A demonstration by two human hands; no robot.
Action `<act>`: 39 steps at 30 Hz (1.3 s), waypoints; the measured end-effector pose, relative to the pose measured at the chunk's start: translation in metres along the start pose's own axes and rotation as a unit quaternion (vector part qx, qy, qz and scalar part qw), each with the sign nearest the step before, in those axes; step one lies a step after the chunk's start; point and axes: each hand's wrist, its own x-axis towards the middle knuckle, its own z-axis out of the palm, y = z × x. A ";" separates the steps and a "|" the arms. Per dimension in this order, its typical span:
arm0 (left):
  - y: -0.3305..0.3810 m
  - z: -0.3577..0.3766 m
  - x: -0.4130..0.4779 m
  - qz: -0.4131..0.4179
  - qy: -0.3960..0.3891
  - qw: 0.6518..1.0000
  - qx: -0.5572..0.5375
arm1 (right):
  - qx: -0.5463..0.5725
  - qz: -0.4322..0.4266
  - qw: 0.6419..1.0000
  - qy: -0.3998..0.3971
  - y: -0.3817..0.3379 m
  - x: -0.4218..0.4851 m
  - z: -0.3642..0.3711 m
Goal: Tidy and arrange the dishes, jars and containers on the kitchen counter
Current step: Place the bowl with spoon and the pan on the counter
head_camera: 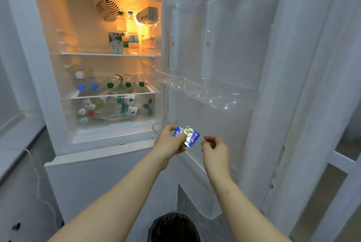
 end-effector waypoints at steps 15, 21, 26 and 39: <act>0.060 -0.033 -0.082 0.105 -0.054 0.992 -0.049 | -0.024 -0.071 0.993 0.096 -0.081 -0.088 -0.033; 0.080 -0.014 -0.109 0.121 -0.102 0.986 -0.048 | -0.067 -0.087 0.983 0.146 -0.105 -0.108 -0.067; 0.092 0.010 -0.116 0.123 -0.119 0.984 -0.042 | -0.073 -0.099 0.979 0.166 -0.116 -0.110 -0.097; 0.109 0.081 -0.123 0.114 -0.144 0.983 -0.011 | -0.170 -0.073 0.962 0.202 -0.105 -0.056 -0.168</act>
